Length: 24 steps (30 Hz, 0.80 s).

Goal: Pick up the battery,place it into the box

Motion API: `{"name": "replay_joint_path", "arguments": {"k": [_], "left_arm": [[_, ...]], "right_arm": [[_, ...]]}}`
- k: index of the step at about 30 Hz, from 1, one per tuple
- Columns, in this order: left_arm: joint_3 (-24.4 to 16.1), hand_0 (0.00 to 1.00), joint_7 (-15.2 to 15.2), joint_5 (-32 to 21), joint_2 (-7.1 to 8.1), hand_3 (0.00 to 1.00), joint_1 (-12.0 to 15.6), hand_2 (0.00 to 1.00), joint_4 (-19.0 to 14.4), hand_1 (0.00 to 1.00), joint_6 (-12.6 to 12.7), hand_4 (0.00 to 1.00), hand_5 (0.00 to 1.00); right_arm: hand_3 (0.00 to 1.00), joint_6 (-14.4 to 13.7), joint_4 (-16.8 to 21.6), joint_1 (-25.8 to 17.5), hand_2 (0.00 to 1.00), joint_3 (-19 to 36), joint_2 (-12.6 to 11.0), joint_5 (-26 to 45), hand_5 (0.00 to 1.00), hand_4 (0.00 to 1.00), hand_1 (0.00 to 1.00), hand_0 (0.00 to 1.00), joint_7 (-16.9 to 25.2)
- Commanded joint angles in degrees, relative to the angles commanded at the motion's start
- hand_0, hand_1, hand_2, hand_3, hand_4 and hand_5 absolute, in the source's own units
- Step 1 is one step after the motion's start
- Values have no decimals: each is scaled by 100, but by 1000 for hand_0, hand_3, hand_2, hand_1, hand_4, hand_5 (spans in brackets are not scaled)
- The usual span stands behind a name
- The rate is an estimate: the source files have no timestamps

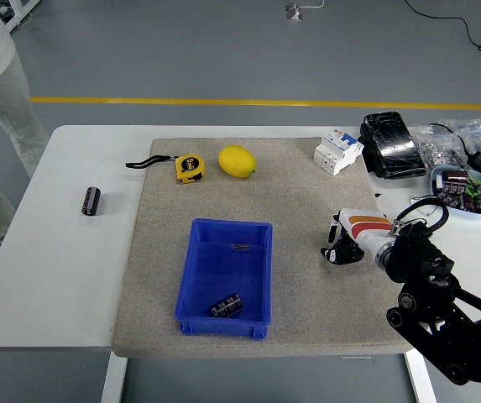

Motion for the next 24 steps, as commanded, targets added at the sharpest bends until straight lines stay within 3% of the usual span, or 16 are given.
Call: {"name": "replay_joint_path", "arguments": {"k": [8,9,24], "left_arm": [[-33,597,27,55,15,646,16,554,-1,528,-16,640,741],[-37,597,30,61,15,647,15,554,0,529,-15,640,740],[-7,598,11,15,21,647,-22,552,4,527,-12,641,737]], "right_arm": [[452,59,56,30,454,-4,-20,-136,169,812,395,316,11],[463,85,68,33,480,-1,-23,-158,206,894,415,353,17],[474,411,165,76,510,-9,-63,-313,188,881,442,441,94]]}}
